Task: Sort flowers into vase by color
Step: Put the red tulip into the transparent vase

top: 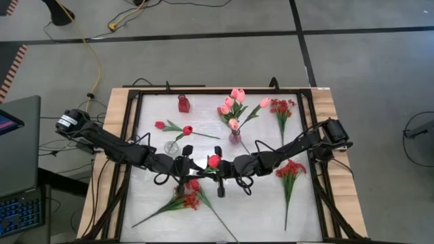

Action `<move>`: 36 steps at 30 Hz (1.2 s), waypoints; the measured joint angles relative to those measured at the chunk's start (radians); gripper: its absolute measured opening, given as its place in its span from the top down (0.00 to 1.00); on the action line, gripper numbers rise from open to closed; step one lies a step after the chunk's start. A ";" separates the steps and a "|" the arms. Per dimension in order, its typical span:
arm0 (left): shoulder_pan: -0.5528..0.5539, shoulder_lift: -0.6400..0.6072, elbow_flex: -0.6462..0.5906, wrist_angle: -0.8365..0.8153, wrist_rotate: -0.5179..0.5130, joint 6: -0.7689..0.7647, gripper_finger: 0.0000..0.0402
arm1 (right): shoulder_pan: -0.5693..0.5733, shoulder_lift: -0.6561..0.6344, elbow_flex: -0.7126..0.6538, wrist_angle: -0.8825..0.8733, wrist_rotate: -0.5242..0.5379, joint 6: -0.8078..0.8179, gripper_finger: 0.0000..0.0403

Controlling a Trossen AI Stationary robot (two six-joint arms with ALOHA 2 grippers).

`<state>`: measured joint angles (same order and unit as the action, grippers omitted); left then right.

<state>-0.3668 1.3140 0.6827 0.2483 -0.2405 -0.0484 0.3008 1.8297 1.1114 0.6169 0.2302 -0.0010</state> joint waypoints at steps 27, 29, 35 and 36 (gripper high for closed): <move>-0.005 -0.002 -0.002 -0.008 -0.047 0.015 1.00 | -0.001 -0.022 0.000 -0.099 0.008 -0.024 0.50; -0.011 -0.018 -0.002 -0.024 -0.050 0.025 1.00 | -0.001 -0.047 0.000 -0.164 0.007 -0.003 0.42; -0.033 -0.159 -0.002 -0.185 -0.150 0.021 1.00 | 0.003 -0.128 0.000 -0.340 0.007 0.022 0.26; -0.044 -0.195 -0.002 -0.221 -0.184 0.020 1.00 | 0.005 -0.132 0.000 -0.345 0.008 0.034 0.26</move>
<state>-0.4110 1.1187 0.6807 0.0270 -0.4243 -0.0283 0.3058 1.6978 1.1110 0.2719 0.2377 0.0332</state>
